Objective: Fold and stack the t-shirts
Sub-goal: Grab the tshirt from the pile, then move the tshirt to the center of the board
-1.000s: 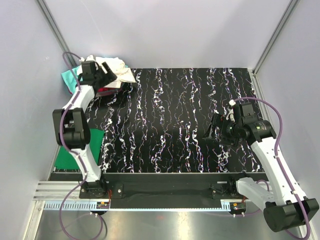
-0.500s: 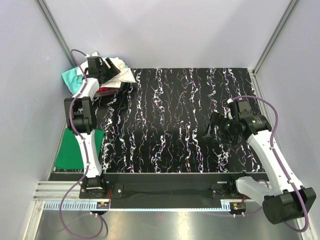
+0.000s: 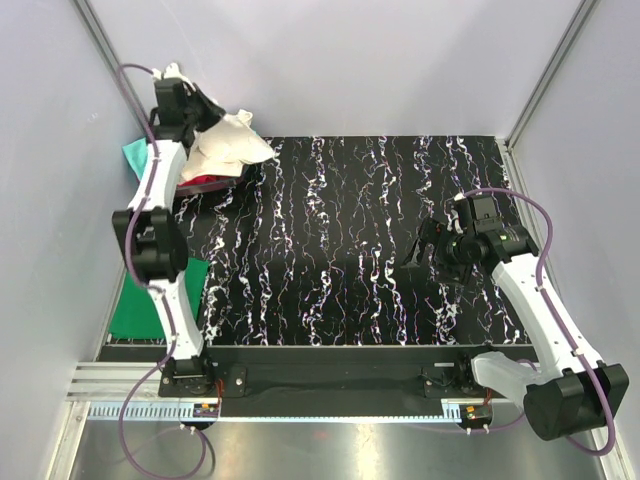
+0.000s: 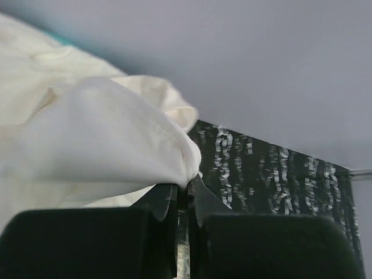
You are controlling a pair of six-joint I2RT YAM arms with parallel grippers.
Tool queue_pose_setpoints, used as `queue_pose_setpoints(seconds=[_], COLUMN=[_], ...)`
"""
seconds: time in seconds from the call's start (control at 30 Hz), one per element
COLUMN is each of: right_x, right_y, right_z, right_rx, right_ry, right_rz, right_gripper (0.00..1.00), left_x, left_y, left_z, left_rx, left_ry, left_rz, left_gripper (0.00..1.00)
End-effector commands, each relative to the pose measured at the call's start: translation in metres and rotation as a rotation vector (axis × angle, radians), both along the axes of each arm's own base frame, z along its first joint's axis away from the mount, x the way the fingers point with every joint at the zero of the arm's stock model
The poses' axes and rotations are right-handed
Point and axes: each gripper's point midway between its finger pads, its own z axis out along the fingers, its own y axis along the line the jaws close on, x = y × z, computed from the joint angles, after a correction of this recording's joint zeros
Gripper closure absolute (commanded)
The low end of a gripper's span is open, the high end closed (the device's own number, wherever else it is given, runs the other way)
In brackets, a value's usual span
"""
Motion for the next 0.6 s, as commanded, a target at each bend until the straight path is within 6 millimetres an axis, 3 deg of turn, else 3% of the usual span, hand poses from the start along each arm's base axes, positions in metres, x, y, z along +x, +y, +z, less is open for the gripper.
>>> queue_pose_setpoints(seconds=[0.0,0.03,0.07,0.1,0.13,0.17,0.27,0.33,0.37,0.43,0.47,0.57], right_x=[0.014,0.015,0.014,0.014,0.014,0.014,0.013,0.014,0.014,0.013,0.012,0.010], right_y=[0.008,0.008,0.008,0.008,0.007,0.008,0.007,0.007,0.009,0.010,0.012,0.016], right_z=[0.021,0.021,0.021,0.020,0.021,0.020,0.024,0.027,0.029,0.032,0.033,0.034], right_rx=[0.036,0.034,0.035,0.031,0.029,0.028,0.023,0.021,0.030,0.037,0.048,0.069], right_ry=[-0.073,-0.074,-0.073,-0.076,-0.081,-0.079,-0.097,-0.111,-0.113,-0.113,-0.113,-0.112], right_rz=[0.014,0.016,0.020,0.026,0.030,0.034,0.054,0.061,0.068,0.078,0.085,0.101], right_gripper=[0.00,0.00,0.00,0.00,0.00,0.00,0.00,0.00,0.00,0.00,0.00,0.00], left_x=[-0.083,-0.099,-0.129,-0.147,-0.165,-0.197,-0.249,-0.269,-0.281,-0.297,-0.307,-0.328], left_y=[-0.044,-0.062,-0.071,-0.088,-0.095,-0.100,-0.118,-0.131,-0.132,-0.142,-0.144,-0.148], left_z=[0.209,0.224,0.259,0.271,0.286,0.314,0.331,0.320,0.303,0.275,0.246,0.187], left_rx=[0.035,0.033,0.030,0.016,-0.001,-0.009,-0.045,-0.100,-0.113,-0.144,-0.147,-0.133], left_ry=[-0.395,-0.418,-0.482,-0.500,-0.529,-0.592,-0.610,-0.569,-0.529,-0.457,-0.399,-0.275], left_rz=[-0.099,-0.126,-0.142,-0.176,-0.193,-0.206,-0.250,-0.316,-0.332,-0.380,-0.395,-0.426], left_gripper=[1.00,1.00,1.00,1.00,1.00,1.00,0.97,0.94,0.92,0.78,0.78,0.50])
